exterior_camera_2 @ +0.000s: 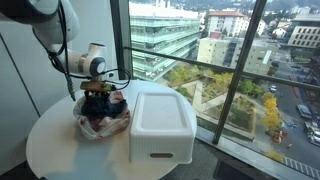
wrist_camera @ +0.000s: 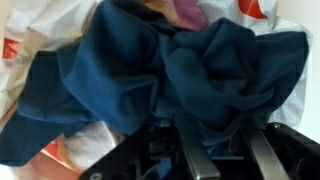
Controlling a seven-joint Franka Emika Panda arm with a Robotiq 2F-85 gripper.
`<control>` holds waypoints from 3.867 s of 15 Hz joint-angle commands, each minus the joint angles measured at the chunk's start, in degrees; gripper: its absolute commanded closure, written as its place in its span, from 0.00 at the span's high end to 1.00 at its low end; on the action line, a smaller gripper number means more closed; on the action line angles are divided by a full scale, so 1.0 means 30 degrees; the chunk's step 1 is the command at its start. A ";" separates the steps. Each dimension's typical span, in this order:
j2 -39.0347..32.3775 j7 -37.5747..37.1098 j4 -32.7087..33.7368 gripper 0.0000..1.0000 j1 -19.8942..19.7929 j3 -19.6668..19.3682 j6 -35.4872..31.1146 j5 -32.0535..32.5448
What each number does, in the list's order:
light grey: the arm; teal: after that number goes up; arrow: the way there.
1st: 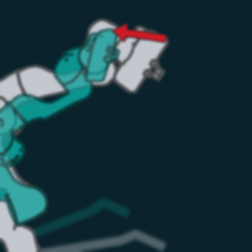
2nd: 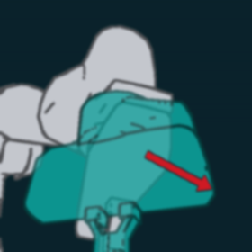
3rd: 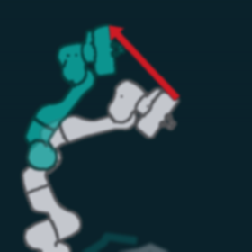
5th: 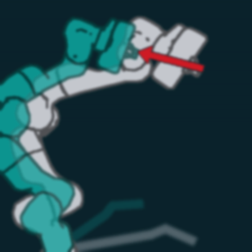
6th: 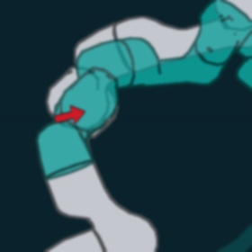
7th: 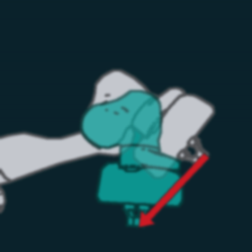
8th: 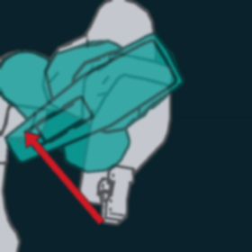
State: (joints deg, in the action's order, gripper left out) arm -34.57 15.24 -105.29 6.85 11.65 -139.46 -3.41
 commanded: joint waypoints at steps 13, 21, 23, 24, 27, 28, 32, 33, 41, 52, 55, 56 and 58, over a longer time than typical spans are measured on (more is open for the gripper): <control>-0.1192 0.2123 0.2497 0.88 -0.0659 0.1156 0.0871 0.0575; 0.0119 -0.1265 0.1334 1.00 0.1448 -0.2336 -0.4154 0.4941; -0.0137 -0.2351 0.1130 1.00 0.1930 -0.3192 -0.4825 0.6107; -0.0288 -0.2818 0.1017 1.00 0.2221 -0.3594 -0.5319 0.6692; -0.0654 -0.4614 0.0694 1.00 0.3378 -0.5116 -0.7034 0.8605; -0.0788 -0.5187 0.0696 1.00 0.3748 -0.5535 -0.7201 0.9004; -0.1323 -0.6389 0.0869 1.00 0.4682 -0.6503 -0.7789 0.9906; -0.1538 -0.6492 0.1053 1.00 0.4733 -0.6542 -0.7991 0.9889; -0.3294 -0.7435 0.2525 1.00 0.5868 -0.8522 -0.8797 0.9826; -0.3283 -0.8193 0.2324 0.13 0.6009 -0.8959 -0.7271 0.9284; -0.2903 -0.8759 0.2250 0.06 0.5546 -0.8448 -0.5167 0.8678; -0.2700 -0.8562 0.2237 0.04 0.5105 -0.7880 -0.4247 0.8191; -0.2287 -0.8123 0.2308 0.09 0.4195 -0.6681 -0.2215 0.6986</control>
State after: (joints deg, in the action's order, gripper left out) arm -43.96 -10.18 -98.73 23.06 -13.06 -153.64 21.41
